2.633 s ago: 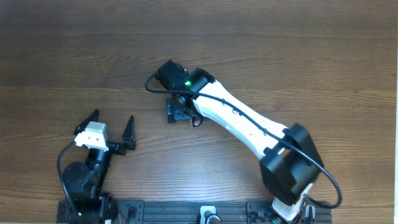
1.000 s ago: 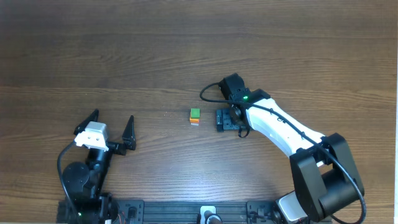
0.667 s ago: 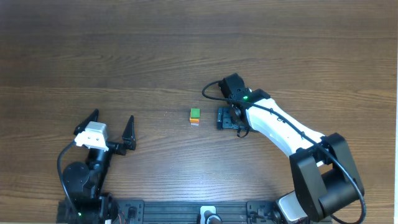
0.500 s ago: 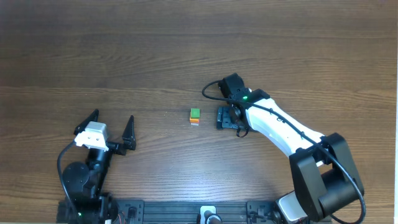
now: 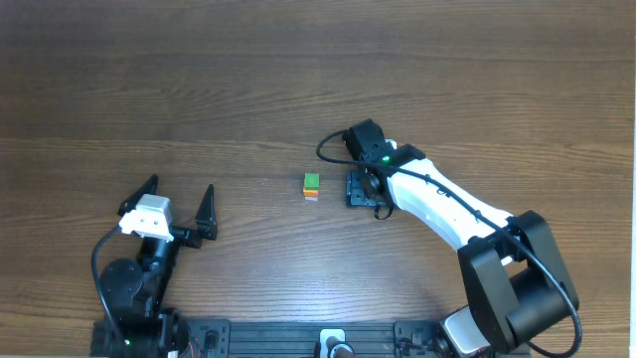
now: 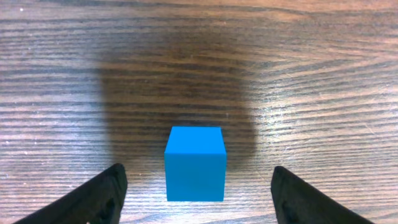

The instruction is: Stack Cubes

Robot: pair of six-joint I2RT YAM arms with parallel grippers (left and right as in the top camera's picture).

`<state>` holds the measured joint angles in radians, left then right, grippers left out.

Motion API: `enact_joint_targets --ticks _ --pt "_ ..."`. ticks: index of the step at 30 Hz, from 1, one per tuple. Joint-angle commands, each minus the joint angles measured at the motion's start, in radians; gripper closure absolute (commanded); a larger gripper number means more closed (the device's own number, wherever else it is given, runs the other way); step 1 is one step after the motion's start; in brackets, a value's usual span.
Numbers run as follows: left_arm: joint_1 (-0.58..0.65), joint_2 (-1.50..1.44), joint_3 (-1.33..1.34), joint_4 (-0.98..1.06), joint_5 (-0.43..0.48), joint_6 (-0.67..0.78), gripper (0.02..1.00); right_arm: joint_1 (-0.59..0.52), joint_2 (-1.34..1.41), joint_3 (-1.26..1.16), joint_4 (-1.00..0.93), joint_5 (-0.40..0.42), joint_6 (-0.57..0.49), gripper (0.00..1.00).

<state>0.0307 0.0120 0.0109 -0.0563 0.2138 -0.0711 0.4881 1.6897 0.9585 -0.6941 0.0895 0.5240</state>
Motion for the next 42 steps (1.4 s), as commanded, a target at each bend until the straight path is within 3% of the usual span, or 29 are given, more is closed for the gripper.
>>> enact_joint_targets --ticks 1,15,23,31,38,42 --pt "0.004 -0.009 -0.005 -0.001 0.014 0.011 0.018 0.013 0.022 -0.005 0.003 0.025 -0.002 0.323" --pt "0.004 -0.009 -0.005 -0.001 0.014 0.011 0.020 0.018 0.040 -0.005 0.013 0.024 -0.002 0.496" --pt "0.004 -0.009 -0.005 -0.001 0.014 0.011 0.018 0.018 0.040 -0.005 0.014 0.024 -0.002 0.748" --pt "0.004 -0.009 -0.005 -0.001 0.014 0.011 0.018 0.018 0.039 0.001 0.012 0.024 -0.001 0.825" --pt "0.004 -0.009 -0.005 -0.001 0.014 0.011 0.018 0.047 -0.037 0.137 -0.130 0.029 -0.001 0.963" --pt "0.004 -0.009 -0.005 -0.001 0.014 0.011 0.018 0.076 -0.084 0.265 -0.252 0.055 0.006 0.989"
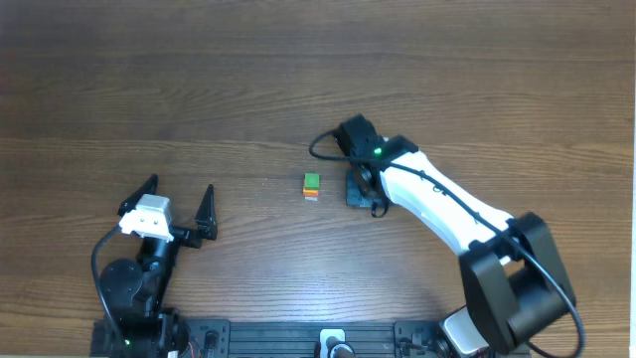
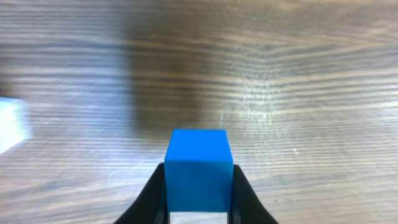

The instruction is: Stack Cubes

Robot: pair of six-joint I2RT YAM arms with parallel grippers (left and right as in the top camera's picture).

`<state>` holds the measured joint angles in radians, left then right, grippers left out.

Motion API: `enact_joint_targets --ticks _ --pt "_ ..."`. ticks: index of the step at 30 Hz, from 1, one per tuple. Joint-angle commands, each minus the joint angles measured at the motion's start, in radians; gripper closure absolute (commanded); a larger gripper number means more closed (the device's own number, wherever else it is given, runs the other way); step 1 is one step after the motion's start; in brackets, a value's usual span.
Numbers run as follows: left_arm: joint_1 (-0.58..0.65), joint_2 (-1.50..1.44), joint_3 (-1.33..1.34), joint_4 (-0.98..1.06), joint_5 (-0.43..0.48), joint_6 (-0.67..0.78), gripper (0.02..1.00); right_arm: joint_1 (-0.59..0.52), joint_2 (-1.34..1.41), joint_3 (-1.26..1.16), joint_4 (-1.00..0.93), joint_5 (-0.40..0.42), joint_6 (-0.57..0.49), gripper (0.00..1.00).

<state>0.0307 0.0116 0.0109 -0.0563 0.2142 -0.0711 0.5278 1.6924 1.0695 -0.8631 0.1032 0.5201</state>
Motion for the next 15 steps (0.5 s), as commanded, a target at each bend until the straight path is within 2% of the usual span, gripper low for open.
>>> enact_joint_targets --ticks 1,5,15 --pt "0.004 -0.009 -0.005 -0.001 0.013 0.011 0.020 0.045 -0.094 0.190 -0.116 0.053 0.024 0.989" --pt "0.004 -0.009 -0.005 -0.001 0.013 0.011 0.018 0.114 -0.098 0.365 -0.239 0.075 0.065 0.991" --pt "0.004 -0.009 -0.005 -0.001 0.013 0.011 0.018 0.250 -0.003 0.489 -0.332 0.066 0.195 0.989"
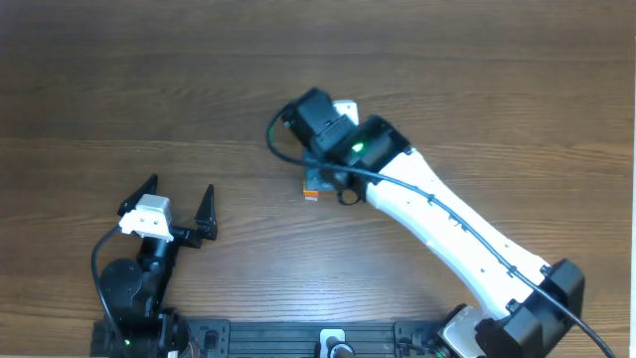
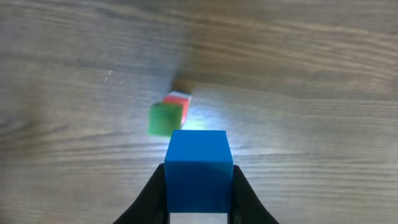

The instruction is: Stack Cubes

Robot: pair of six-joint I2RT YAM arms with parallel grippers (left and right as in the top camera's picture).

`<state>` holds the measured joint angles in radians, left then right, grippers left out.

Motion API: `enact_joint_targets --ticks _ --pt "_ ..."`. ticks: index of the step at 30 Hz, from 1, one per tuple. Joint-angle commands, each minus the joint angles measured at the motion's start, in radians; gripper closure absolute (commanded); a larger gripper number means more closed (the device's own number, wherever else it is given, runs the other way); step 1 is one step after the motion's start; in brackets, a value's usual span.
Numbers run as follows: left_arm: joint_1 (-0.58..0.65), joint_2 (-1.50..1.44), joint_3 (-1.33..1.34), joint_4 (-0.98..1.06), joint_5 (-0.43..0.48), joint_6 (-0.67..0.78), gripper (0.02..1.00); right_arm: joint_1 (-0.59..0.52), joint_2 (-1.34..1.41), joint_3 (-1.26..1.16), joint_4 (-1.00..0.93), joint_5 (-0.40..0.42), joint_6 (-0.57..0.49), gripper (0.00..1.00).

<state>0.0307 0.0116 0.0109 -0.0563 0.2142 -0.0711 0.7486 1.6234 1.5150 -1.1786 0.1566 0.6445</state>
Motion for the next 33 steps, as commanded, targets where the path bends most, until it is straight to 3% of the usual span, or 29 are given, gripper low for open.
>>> enact_joint_targets --ticks 1,9,33 --pt "0.004 -0.009 -0.005 -0.001 0.013 0.011 0.018 0.037 0.081 0.051 -0.016 0.008 0.074 0.991" --pt "0.004 -0.009 -0.005 -0.001 0.013 0.011 0.023 0.055 0.166 0.076 -0.011 -0.037 0.106 0.989" --pt "0.004 -0.009 -0.005 -0.001 0.013 0.011 0.018 0.057 0.212 0.075 0.011 -0.043 0.137 0.989"
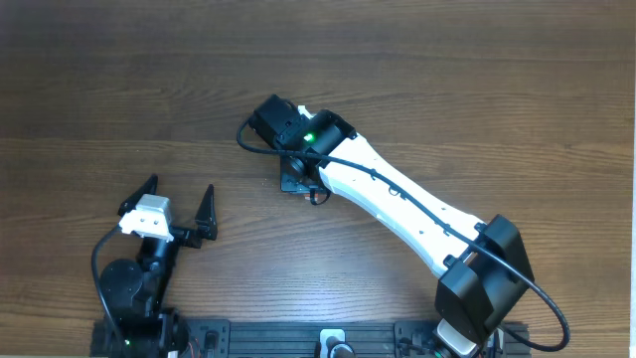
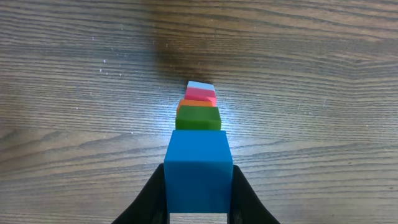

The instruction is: Stack Cubes

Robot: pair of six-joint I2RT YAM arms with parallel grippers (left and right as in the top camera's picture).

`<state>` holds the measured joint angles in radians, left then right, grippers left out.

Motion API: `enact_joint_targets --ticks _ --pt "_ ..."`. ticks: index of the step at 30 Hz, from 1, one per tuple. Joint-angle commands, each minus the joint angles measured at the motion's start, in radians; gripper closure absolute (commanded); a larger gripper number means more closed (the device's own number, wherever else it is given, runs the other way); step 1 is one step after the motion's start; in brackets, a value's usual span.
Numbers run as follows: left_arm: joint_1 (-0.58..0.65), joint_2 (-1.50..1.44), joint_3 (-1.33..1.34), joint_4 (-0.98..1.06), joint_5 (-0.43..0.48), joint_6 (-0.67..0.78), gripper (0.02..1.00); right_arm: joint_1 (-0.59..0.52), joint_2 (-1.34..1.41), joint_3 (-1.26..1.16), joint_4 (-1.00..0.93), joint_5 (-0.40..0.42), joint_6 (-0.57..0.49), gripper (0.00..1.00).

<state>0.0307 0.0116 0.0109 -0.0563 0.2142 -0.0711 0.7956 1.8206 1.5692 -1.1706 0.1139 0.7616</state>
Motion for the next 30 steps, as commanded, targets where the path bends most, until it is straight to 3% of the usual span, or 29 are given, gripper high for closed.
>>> enact_joint_targets --ticks 1,20,27,30 --pt "0.004 -0.009 -0.005 -0.001 0.013 0.011 0.018 0.010 0.014 0.020 0.002 -0.001 0.020 0.989" --pt "0.004 -0.009 -0.005 -0.001 0.013 0.011 0.018 0.010 0.044 0.020 0.003 0.000 0.019 0.989" --pt "0.004 -0.009 -0.005 -0.001 0.013 0.011 0.018 0.010 0.045 0.020 0.004 0.000 0.019 0.829" --pt "0.004 -0.009 -0.005 -0.001 0.013 0.011 0.018 0.010 0.045 0.020 0.006 0.000 0.019 0.820"
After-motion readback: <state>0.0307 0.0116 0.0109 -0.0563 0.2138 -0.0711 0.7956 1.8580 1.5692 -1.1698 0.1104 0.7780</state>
